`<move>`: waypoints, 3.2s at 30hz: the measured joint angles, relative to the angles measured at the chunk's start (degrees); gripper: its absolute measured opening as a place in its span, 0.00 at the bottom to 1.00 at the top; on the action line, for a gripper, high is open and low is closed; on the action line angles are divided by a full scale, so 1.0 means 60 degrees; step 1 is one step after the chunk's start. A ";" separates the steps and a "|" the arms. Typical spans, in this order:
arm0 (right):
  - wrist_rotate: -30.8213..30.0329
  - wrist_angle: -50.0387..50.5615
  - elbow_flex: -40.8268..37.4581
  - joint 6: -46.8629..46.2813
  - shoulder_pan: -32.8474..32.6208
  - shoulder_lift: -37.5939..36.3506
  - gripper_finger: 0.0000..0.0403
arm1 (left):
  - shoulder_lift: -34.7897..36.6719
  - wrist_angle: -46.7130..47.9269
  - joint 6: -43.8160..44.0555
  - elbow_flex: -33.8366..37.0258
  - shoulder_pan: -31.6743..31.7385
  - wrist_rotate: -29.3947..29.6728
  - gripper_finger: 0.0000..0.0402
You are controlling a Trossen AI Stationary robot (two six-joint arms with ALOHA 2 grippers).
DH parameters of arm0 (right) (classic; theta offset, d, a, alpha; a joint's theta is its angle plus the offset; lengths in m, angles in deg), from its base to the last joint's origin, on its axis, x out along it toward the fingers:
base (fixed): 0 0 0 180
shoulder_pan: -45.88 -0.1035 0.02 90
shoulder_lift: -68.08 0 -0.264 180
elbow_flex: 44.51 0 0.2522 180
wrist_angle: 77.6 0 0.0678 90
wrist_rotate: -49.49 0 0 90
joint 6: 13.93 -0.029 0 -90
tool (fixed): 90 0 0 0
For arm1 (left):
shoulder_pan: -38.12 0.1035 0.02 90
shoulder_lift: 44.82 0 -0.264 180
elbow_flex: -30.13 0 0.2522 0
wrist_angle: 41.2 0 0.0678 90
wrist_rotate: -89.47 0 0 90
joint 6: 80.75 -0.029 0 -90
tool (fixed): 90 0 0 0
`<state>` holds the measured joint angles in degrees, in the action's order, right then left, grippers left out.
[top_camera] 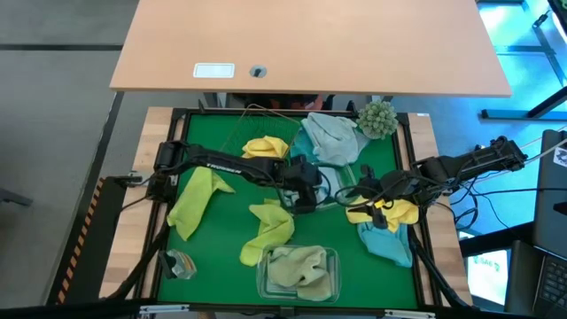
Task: Sort microfiber towel by color & place in baskets
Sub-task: Put the bottom left gray towel into the top transparent bin, then put the yellow towel into the gold wire basket
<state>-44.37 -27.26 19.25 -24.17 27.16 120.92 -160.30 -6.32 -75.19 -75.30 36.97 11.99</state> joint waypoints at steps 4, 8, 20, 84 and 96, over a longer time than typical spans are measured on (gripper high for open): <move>0.0560 0.0132 0.0000 -0.0020 0.0000 0.0004 0.49 | 0.0025 0.0700 -0.0022 -0.0873 -0.0042 -0.0004 0.36; 0.0575 0.0659 0.0000 -0.0662 -0.0004 0.0004 0.49 | 0.0025 0.1920 -0.0026 -0.1776 -0.0077 -0.0031 0.40; -0.0427 0.3141 0.0000 -0.2836 0.0000 0.0047 0.49 | 0.0279 0.5813 -0.0456 -0.4214 -0.0272 -0.0025 0.40; -0.1247 0.2715 -0.3686 -0.8243 0.0004 0.0047 0.03 | 0.4998 -0.0478 0.0475 0.3898 -0.1501 0.0969 0.41; -0.1782 0.5355 -0.0933 -0.7954 0.0003 0.0044 0.01 | 0.5710 0.0312 0.0229 0.3898 -0.1579 0.1012 0.41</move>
<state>-55.06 4.87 13.65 -71.90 27.18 121.19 -126.05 -4.46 -73.81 -51.92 27.50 18.06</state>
